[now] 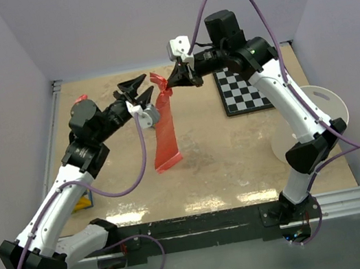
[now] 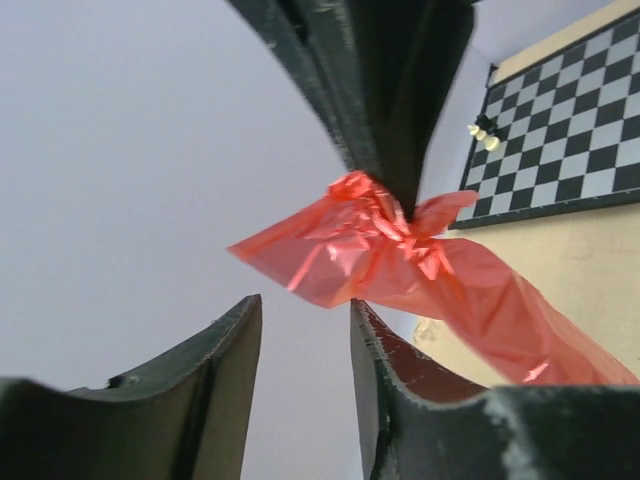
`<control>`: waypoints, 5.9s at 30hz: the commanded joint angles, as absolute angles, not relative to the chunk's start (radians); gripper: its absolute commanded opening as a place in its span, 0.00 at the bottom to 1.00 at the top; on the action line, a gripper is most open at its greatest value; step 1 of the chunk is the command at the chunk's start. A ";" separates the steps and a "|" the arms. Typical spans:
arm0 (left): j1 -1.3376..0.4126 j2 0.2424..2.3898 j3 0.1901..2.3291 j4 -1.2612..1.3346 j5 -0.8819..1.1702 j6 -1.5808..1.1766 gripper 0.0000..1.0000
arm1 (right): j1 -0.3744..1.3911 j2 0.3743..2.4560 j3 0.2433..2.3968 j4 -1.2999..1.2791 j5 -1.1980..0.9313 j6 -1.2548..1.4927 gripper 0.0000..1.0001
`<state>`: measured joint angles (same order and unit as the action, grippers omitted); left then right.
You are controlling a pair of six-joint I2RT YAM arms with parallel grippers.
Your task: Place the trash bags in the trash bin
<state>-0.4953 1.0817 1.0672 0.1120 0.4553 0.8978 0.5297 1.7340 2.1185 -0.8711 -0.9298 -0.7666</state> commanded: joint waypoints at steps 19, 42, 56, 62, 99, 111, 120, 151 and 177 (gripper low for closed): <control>-0.449 1.176 1.255 -0.101 0.627 1.299 0.42 | 0.565 1.769 2.178 -0.922 -0.916 -0.781 0.00; -0.503 1.198 1.259 -0.132 0.402 1.108 0.00 | 0.438 1.658 2.033 -0.666 -0.818 -0.491 0.60; -0.477 1.200 1.273 -0.133 0.276 0.667 0.00 | 0.619 1.361 1.467 0.066 -0.634 -0.006 0.98; -0.459 1.249 1.354 -0.169 0.261 0.595 0.00 | 0.686 1.397 1.454 0.069 -0.436 -0.006 0.98; -0.413 1.259 1.402 -0.183 0.268 0.534 0.00 | 0.775 1.491 1.447 0.121 -0.110 -0.172 0.39; -0.410 1.244 1.390 -0.196 0.299 0.531 0.00 | 0.775 1.506 1.437 0.146 -0.104 -0.183 0.19; -0.410 1.235 1.378 -0.198 0.301 0.528 0.00 | 0.775 1.519 1.443 0.155 -0.147 -0.172 0.31; -0.417 1.123 1.228 -0.152 0.408 0.979 0.00 | 0.715 1.569 1.602 0.021 -0.654 -0.256 0.00; -0.500 1.048 1.058 0.091 0.593 1.623 0.00 | 0.663 1.669 1.741 -0.111 -0.603 -0.329 0.00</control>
